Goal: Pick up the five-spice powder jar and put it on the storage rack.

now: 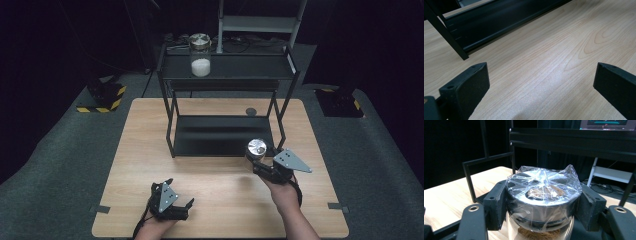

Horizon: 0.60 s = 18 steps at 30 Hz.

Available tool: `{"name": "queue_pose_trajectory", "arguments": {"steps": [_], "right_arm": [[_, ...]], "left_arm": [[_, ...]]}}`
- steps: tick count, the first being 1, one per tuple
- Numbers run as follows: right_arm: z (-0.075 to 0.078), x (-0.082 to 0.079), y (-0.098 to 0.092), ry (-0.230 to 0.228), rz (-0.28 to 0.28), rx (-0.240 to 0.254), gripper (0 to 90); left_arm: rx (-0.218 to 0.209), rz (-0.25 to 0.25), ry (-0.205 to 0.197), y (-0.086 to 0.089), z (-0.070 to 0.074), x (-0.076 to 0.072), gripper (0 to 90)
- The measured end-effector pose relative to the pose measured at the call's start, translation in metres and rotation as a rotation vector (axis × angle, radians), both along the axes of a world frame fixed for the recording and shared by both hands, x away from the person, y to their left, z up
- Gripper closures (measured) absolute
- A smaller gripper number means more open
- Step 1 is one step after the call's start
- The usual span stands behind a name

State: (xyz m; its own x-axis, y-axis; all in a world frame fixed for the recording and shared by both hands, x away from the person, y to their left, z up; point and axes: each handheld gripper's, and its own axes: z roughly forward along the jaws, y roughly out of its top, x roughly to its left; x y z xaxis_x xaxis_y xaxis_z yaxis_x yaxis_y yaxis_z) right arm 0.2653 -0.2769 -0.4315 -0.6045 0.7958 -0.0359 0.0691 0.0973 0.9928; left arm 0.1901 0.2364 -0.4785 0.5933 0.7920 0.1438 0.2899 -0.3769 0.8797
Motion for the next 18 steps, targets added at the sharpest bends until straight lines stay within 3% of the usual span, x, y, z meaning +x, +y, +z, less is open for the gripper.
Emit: {"name": "queue_pose_trajectory", "arguments": {"steps": [18], "right_arm": [[0.023,-0.002,-0.013,-0.035,-0.035,0.012,33.9]], "left_arm": [[-0.001,-0.003,0.001,0.0,0.0,0.0,0.6]]}}
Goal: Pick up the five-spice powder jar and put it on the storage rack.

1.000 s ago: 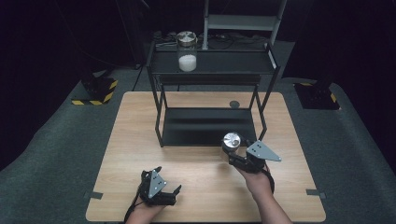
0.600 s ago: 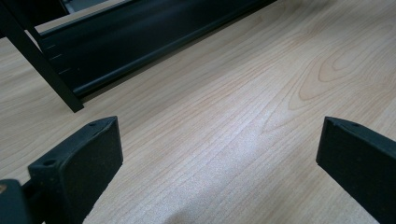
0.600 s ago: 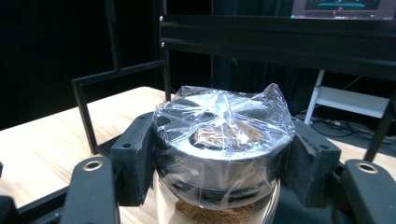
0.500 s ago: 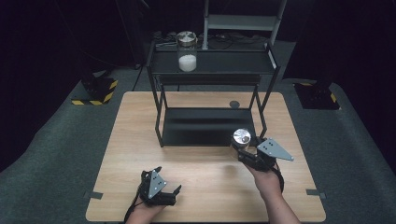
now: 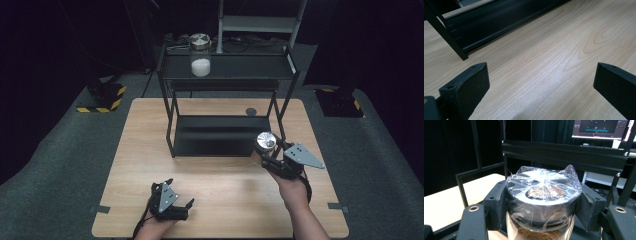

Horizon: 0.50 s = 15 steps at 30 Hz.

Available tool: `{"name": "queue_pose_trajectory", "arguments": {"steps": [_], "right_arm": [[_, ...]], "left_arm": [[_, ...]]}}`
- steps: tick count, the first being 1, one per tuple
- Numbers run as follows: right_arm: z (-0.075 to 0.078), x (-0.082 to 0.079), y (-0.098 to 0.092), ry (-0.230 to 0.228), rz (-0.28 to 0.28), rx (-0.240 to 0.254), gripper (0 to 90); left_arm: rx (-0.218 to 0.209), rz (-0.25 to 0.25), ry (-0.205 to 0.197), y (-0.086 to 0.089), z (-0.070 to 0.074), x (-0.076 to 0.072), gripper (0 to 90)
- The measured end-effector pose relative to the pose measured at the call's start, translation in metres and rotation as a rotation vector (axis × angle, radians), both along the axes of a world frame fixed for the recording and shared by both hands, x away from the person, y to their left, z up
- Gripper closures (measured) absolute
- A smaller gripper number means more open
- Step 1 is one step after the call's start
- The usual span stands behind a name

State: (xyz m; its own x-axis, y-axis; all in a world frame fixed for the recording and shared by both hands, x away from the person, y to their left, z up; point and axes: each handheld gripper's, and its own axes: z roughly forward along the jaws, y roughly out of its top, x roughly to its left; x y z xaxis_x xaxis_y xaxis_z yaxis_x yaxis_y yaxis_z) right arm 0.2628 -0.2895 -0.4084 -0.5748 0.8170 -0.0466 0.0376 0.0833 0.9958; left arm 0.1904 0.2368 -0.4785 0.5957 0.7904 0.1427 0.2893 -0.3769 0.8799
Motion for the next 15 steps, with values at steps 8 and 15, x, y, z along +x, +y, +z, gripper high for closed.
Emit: {"name": "queue_pose_trajectory", "arguments": {"steps": [8,15], "right_arm": [[0.013,0.0,-0.002,-0.017,-0.008,0.004,34.0],[0.025,0.001,0.0,-0.035,-0.017,0.005,34.0]], "left_arm": [[0.003,-0.003,-0.001,0.0,0.0,0.0,0.6],[0.002,-0.003,0.0,0.0,0.0,0.0,0.7]]}}
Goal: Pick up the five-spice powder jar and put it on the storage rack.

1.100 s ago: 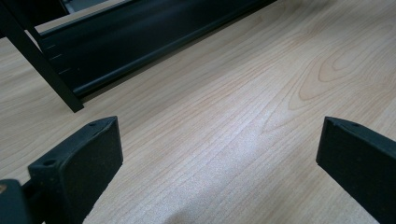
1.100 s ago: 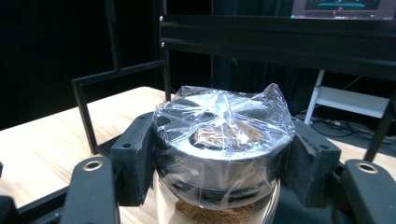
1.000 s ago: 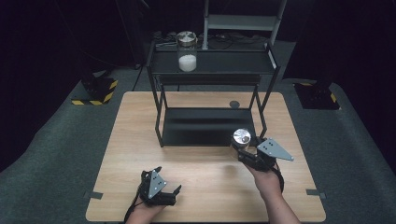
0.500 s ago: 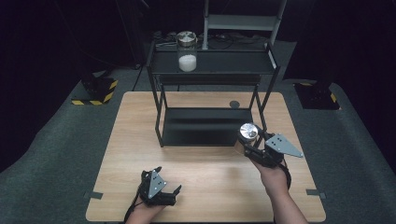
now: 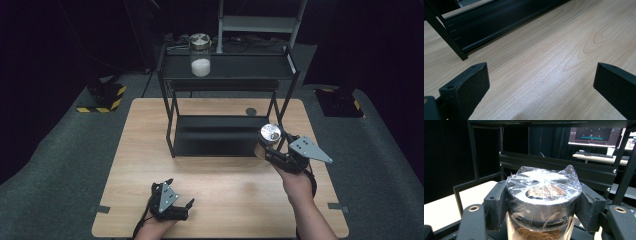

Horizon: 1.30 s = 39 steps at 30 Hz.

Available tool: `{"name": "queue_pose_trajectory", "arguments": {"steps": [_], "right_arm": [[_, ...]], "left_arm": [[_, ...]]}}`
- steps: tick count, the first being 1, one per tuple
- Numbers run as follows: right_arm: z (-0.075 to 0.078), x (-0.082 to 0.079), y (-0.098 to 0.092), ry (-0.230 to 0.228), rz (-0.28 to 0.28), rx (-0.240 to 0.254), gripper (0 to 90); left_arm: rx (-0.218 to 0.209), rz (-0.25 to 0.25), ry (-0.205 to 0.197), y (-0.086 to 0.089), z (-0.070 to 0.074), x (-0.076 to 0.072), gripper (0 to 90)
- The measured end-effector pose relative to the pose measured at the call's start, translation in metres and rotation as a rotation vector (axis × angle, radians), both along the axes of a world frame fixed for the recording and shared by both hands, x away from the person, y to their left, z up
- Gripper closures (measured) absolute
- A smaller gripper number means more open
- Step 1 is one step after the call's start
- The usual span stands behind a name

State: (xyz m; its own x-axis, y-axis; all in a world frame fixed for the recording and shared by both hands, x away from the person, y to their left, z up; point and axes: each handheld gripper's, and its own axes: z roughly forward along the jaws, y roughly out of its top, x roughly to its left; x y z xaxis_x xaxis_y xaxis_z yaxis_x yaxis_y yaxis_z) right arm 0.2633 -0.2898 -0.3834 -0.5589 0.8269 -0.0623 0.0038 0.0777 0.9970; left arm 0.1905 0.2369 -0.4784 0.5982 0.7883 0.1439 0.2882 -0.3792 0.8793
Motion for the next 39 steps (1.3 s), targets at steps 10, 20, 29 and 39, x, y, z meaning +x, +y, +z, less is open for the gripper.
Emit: {"name": "queue_pose_trajectory", "arguments": {"steps": [10,20,29,39], "right_arm": [[0.018,0.002,0.001,-0.012,-0.008,0.006,34.0],[0.033,0.007,0.002,-0.034,-0.013,0.022,34.0],[0.049,0.012,0.007,-0.044,-0.014,0.029,34.0],[0.067,0.017,0.014,-0.057,-0.021,0.043,34.0]], "left_arm": [[-0.004,0.0,0.001,0.001,0.0,0.0,0.7],[-0.012,0.001,0.001,0.002,-0.001,0.0,0.7],[-0.017,-0.004,0.0,0.003,-0.001,0.0,0.6],[-0.028,-0.005,-0.003,0.005,-0.002,0.0,0.7]]}}
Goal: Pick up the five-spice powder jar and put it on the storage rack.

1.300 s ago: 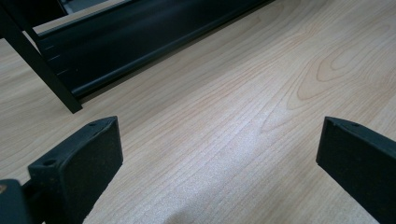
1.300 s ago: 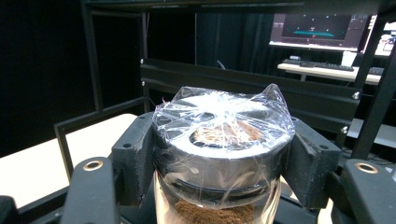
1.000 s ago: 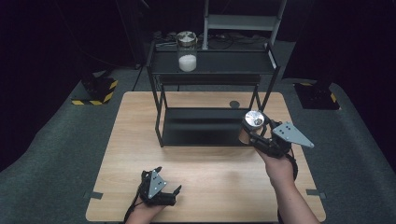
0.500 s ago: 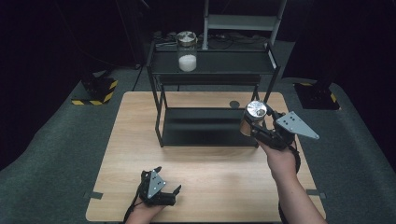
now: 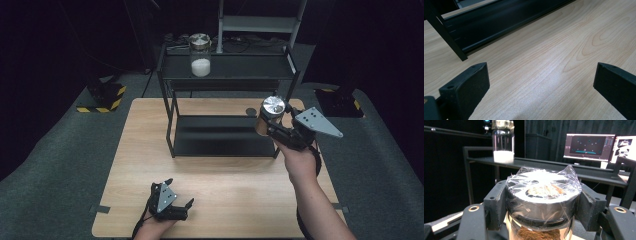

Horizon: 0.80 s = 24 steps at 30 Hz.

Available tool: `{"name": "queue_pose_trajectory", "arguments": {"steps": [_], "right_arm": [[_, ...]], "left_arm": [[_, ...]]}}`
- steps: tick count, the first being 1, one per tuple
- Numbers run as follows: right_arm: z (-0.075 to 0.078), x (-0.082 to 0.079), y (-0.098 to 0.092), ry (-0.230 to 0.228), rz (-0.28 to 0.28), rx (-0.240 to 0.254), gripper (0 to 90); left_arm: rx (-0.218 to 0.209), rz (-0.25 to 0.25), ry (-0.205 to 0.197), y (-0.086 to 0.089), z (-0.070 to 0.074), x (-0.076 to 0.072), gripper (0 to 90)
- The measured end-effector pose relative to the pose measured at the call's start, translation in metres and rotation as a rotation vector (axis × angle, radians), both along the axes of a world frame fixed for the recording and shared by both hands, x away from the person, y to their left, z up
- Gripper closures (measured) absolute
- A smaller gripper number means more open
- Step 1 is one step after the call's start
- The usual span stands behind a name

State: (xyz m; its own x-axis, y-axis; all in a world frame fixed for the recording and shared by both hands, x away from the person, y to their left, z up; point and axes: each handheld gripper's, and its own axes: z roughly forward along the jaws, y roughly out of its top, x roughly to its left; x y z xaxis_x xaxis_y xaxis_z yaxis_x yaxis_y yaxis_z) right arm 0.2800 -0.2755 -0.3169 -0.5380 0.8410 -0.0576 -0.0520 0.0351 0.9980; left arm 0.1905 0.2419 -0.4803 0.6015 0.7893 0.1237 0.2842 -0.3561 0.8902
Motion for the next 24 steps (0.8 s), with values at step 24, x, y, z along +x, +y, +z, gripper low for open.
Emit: {"name": "queue_pose_trajectory", "arguments": {"steps": [24], "right_arm": [[0.045,0.019,0.014,-0.051,-0.026,0.023,34.0]], "left_arm": [[-0.023,-0.002,0.003,0.004,-0.001,0.001,0.6]]}}
